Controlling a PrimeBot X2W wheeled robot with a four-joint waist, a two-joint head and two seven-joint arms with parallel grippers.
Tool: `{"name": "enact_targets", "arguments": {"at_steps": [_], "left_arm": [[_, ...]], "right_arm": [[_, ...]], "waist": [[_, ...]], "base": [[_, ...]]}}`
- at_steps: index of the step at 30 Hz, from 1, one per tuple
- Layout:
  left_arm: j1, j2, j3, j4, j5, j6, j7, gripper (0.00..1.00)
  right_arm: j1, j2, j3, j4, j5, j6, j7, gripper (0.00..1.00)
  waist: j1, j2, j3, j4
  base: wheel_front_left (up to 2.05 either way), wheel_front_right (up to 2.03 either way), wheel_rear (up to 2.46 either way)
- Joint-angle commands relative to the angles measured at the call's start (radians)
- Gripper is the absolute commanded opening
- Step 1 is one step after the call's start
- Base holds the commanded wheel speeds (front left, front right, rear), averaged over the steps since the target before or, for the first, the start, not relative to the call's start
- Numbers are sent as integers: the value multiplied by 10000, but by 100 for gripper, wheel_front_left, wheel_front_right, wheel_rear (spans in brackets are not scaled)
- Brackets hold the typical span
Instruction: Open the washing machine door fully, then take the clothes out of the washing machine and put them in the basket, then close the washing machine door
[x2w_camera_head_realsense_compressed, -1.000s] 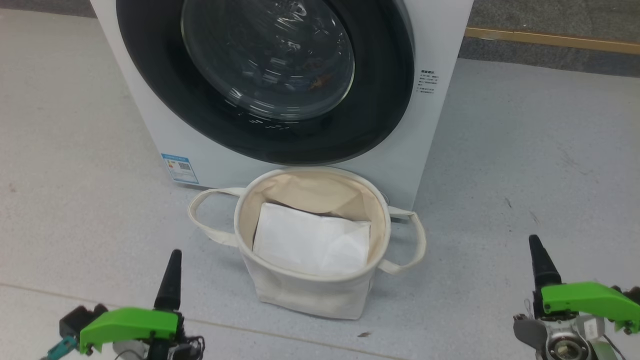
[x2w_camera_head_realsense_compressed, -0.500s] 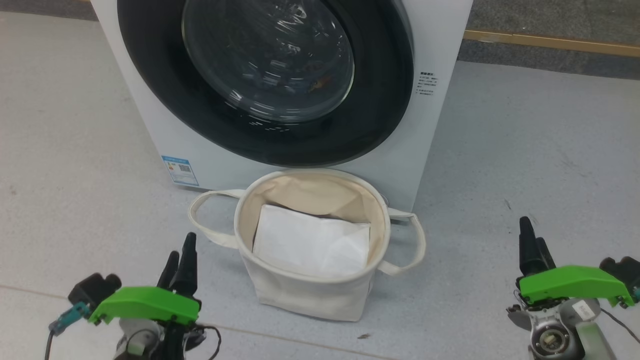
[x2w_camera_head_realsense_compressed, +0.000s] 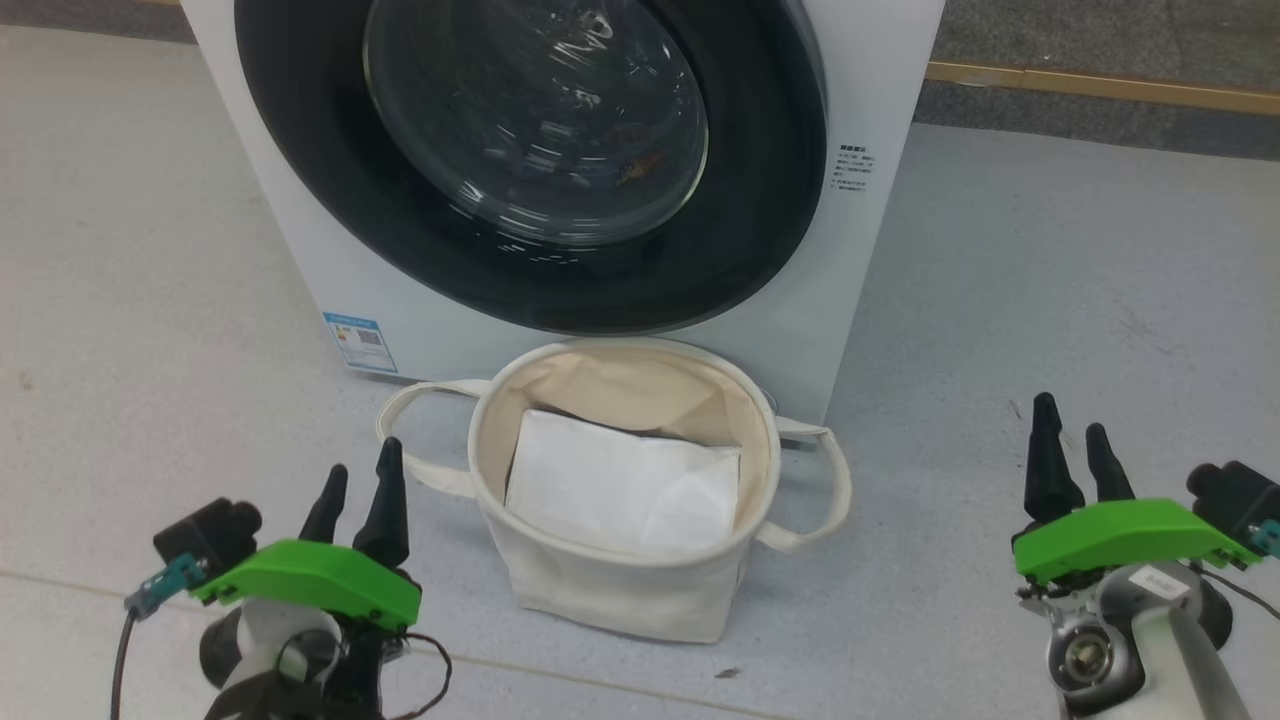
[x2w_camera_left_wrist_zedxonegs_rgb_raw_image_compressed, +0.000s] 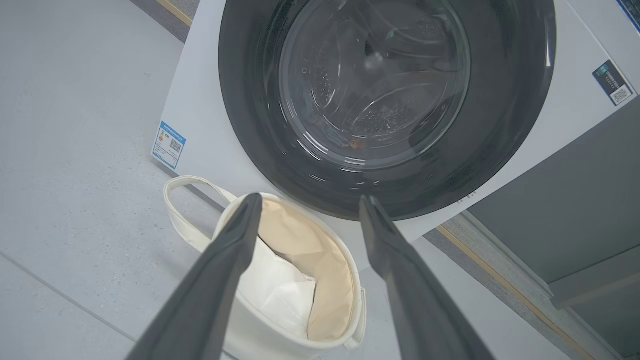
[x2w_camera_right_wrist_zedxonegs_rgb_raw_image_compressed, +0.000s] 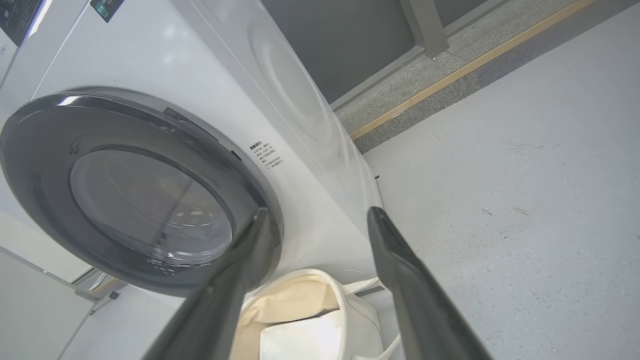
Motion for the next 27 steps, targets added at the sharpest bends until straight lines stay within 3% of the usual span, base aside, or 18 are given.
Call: {"name": "enact_targets", "arguments": {"at_steps": [1,11,27], "left_arm": [[-736,311,139,-254,306,58,-142,100],[-1265,668,-436,47,2116,456,-435,100],[-1640,1039,-588,15,4010,620,-903,100]], "right_arm": [[-660,-78,181,-384,-342,2,-148,100],[-982,-30,422,-435,-1990,2,-441,100],[-1200,6,617,-585,-4265,2,-909,100]], "waist": [[0,0,5,2],[0,0,57,14],[0,0,90,10]], "base": [[0,0,0],[0,0,0],[0,0,0]]}}
